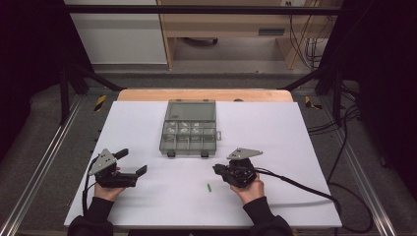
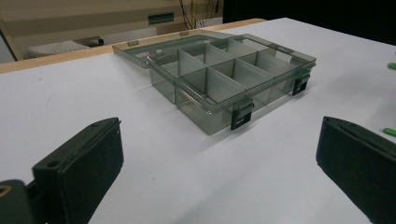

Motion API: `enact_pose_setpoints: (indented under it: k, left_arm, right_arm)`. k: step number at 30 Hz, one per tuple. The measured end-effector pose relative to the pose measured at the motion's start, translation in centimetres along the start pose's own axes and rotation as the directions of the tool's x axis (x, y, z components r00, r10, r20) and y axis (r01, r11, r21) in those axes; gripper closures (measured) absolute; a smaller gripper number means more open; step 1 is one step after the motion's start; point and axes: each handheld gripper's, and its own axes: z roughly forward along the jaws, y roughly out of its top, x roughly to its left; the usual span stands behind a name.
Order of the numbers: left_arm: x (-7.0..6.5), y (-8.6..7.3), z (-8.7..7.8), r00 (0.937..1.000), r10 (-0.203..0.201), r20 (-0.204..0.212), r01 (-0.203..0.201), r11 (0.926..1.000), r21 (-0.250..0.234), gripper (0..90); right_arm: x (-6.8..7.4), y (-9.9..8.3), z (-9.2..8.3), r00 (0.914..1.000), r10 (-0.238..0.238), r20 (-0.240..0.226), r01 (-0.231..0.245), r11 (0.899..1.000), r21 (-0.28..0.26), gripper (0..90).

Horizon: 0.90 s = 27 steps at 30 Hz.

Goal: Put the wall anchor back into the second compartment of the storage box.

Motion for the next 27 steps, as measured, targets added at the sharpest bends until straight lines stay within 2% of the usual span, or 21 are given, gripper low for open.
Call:
enact_pose_setpoints:
  k: [2,6,7,12,20,26,27]
  left_arm:
    - [0.0,0.0,0.0,1.0,-0.002,0.0,0.002,1.0,-0.002,0.5]
    - [0.0,0.0,0.0,1.0,-0.002,0.0,0.002,1.0,-0.003,0.5]
    - [0.0,0.0,0.0,1.0,-0.001,-0.001,0.001,1.0,-0.002,0.5]
    - [0.0,0.0,0.0,1.0,-0.001,-0.001,0.001,1.0,-0.002,0.5]
    - [0.1,0.0,-0.1,1.0,-0.001,0.0,0.001,1.0,-0.002,0.5]
    - [0.0,0.0,0.0,1.0,-0.001,0.001,0.001,1.0,-0.002,0.5]
    - [0.1,0.0,0.0,1.0,-0.002,0.002,0.002,1.0,-0.002,0.5]
  right_arm:
    - [0.2,1.1,-0.1,0.9998,-0.02,0.01,0.02,1.0,-0.02,84.5]
    - [0.3,2.2,0.0,0.9997,-0.024,0.008,0.025,0.999,-0.044,84.5]
    - [0.4,2.9,0.1,0.9997,-0.023,0.005,0.023,0.998,-0.063,84.5]
    - [0.4,4.5,0.7,0.9992,-0.033,0.02,0.035,0.995,-0.09,84.6]
    - [0.3,6.6,1.6,0.9978,-0.05,0.044,0.055,0.993,-0.104,84.6]
    - [0.1,8.0,2.9,0.9973,-0.05,0.054,0.056,0.992,-0.113,84.6]
    - [0.0,8.4,3.5,0.996,-0.053,0.072,0.061,0.992,-0.11,84.6]
